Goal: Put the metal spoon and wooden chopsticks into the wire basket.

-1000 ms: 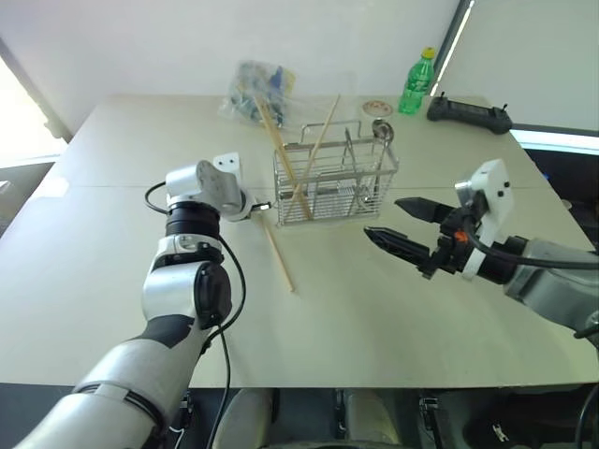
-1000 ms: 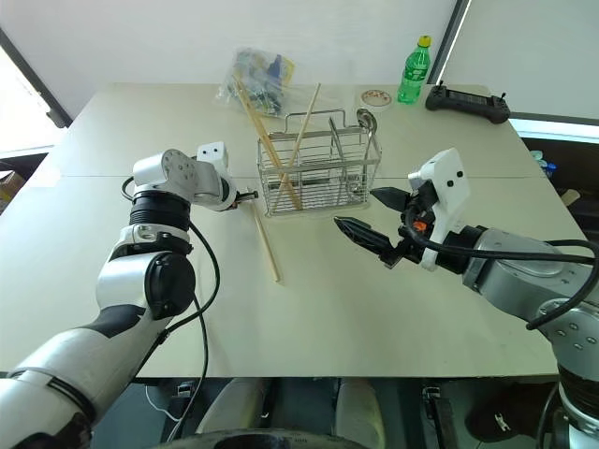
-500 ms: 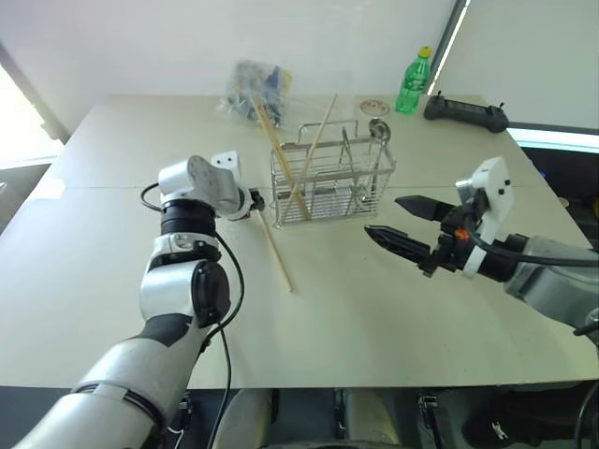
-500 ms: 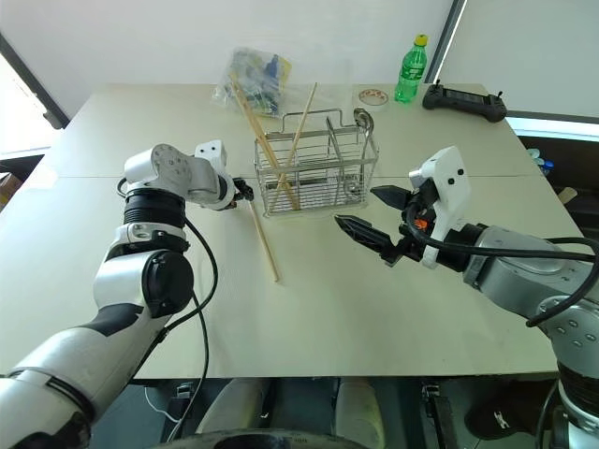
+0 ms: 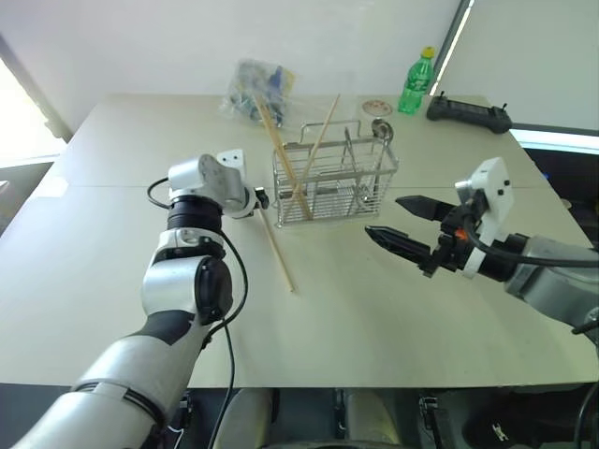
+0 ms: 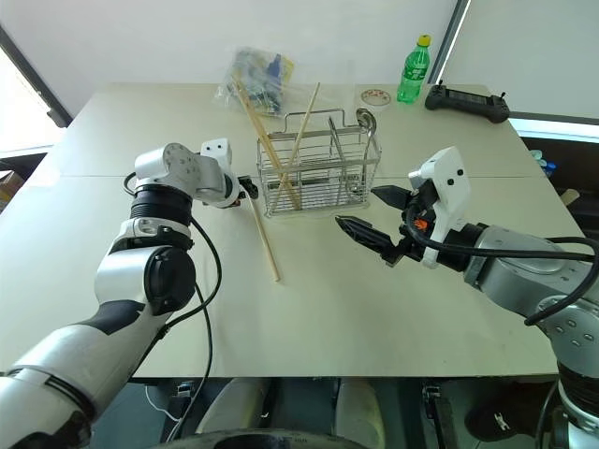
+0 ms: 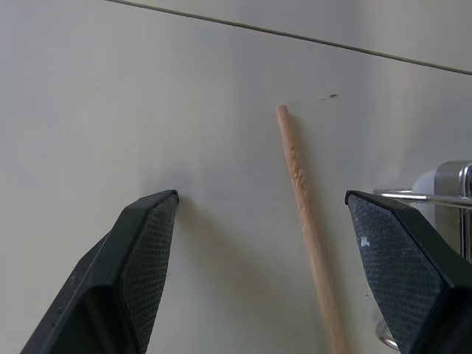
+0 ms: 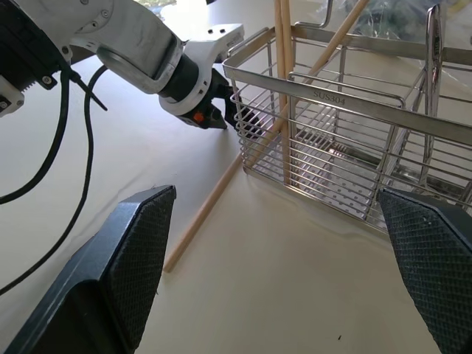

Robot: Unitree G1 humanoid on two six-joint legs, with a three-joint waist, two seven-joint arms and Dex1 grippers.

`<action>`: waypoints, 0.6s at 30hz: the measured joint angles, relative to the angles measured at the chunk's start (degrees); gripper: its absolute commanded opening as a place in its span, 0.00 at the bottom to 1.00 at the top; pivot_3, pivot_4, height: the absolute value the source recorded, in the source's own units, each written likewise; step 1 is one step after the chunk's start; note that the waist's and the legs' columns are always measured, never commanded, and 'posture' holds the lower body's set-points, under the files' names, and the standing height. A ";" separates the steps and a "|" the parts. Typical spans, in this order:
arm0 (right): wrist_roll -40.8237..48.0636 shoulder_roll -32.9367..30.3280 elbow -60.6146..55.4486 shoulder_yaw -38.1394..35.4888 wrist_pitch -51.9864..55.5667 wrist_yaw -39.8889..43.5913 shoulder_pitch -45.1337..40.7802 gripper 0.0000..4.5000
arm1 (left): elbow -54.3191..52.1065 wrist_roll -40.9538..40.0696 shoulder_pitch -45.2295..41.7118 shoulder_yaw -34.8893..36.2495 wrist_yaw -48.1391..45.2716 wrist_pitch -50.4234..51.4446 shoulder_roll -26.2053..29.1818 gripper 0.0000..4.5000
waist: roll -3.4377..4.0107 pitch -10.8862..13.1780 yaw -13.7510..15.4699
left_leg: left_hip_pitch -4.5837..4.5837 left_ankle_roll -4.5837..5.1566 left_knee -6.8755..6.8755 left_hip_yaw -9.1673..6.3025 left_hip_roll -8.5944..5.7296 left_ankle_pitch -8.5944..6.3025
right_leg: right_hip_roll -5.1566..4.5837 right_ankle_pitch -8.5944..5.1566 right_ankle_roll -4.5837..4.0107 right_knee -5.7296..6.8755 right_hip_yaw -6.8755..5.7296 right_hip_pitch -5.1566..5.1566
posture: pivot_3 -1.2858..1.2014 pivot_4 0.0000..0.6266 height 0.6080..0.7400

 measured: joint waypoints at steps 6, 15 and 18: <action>0.04 0.01 -0.15 -0.05 0.00 -0.89 0.35 1.00 | 3.90 0.21 -1.06 -1.76 -1.04 -3.20 0.54 0.85 | 0.02 -0.01 0.05 | 0.04 0.00 0.02 0.00 0.01 0.00 | 0.00 0.00 0.01 0.01 0.00 0.06 | 0.52 0.24 0.80; 0.35 0.08 -0.19 -0.17 -0.02 -1.86 0.65 1.00 | 6.32 0.97 -1.36 -3.71 -2.32 -4.38 2.38 0.01 | 0.02 -0.01 0.14 | 0.01 0.00 0.02 -0.03 0.01 0.00 | -0.01 0.00 0.01 0.00 0.00 0.06 | 0.52 0.24 0.80; 0.43 0.09 -0.19 -0.17 -0.02 -1.98 0.65 1.00 | 6.44 0.97 -1.45 -3.84 -2.60 -4.46 2.21 0.01 | 0.01 -0.01 0.07 | 0.01 0.00 0.02 -0.03 0.01 0.00 | -0.02 0.00 0.01 -0.01 0.00 0.06 | 0.52 0.24 0.80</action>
